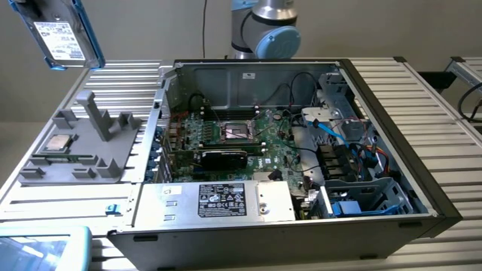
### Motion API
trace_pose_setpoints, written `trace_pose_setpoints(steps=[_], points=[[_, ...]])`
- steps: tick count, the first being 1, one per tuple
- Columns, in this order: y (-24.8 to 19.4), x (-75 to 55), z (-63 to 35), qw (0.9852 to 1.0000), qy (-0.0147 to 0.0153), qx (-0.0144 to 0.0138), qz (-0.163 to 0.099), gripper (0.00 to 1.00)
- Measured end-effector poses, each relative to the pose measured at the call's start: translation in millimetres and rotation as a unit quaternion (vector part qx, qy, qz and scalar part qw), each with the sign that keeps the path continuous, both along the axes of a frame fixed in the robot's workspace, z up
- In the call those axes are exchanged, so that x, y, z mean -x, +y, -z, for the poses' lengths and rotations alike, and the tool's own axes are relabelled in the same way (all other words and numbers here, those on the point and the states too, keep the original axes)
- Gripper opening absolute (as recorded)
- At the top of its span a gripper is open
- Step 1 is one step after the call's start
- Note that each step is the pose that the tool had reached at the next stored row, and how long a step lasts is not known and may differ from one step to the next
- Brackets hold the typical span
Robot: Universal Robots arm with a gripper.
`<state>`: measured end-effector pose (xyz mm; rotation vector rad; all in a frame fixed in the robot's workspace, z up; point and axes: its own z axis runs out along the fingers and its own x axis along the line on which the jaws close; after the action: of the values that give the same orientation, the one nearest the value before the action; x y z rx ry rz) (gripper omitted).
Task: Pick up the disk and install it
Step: 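Pick up the disk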
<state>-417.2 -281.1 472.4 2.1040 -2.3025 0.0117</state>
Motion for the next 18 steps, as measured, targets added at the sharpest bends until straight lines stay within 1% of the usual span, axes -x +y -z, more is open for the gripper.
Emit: trace_pose_setpoints(steps=[3,7,12,18], points=[[-3.4,-9.6,-7.5,1.0,0.0,0.0,0.0,0.37],[-11.1,-16.3,-11.9,1.0,-0.0001,0.0,0.0,0.37],[-23.3,-27.2,-14.7,1.0,-0.0001,0.0,0.0,0.37],[-39.1,-46.3,-17.8,1.0,0.0,-0.0003,0.0,0.37]])
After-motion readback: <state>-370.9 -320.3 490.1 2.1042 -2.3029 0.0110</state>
